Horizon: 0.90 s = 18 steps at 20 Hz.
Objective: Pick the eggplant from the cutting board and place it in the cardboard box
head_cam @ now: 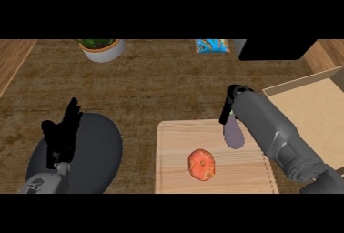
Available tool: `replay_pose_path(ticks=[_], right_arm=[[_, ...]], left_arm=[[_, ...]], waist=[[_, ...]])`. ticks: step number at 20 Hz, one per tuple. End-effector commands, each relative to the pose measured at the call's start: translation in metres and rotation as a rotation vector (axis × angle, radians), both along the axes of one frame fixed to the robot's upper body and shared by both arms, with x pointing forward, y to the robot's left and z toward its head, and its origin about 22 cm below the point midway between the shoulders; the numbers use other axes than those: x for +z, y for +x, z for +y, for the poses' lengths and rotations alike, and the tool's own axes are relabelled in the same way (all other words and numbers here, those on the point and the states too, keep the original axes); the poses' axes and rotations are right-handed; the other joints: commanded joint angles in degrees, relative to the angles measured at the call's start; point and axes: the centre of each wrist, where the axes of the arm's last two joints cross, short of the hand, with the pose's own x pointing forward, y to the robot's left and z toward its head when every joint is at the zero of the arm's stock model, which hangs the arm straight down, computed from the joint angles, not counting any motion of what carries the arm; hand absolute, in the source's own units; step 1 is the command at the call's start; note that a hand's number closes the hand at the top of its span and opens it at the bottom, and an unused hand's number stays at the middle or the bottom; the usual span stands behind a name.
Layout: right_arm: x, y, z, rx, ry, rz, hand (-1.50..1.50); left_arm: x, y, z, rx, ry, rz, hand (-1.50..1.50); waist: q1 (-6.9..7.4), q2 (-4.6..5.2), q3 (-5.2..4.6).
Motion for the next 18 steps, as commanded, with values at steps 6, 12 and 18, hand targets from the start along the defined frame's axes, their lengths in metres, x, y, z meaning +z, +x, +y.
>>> replay_pose_path(ticks=[6, 12, 18], right_arm=[[0.036, -0.017, 0.067, 0.65, 0.314, -0.3, 1.5], [0.056, -0.025, 0.034, 0.885, 0.444, -0.5, 1.5], [0.103, -0.026, -0.037, 1.01, 0.565, -0.734, 1.5]], left_arm=[[-0.018, -0.016, 0.011, 0.068, -0.006, 0.085, 0.0], [-0.025, -0.032, 0.031, 0.146, 0.012, 0.107, 0.0], [-0.027, -0.04, 0.041, 0.215, 0.011, 0.111, 0.0]], waist=[[-5.0, -3.89, 1.19], [-8.77, -4.05, 1.17], [-13.56, -4.16, 1.24]])
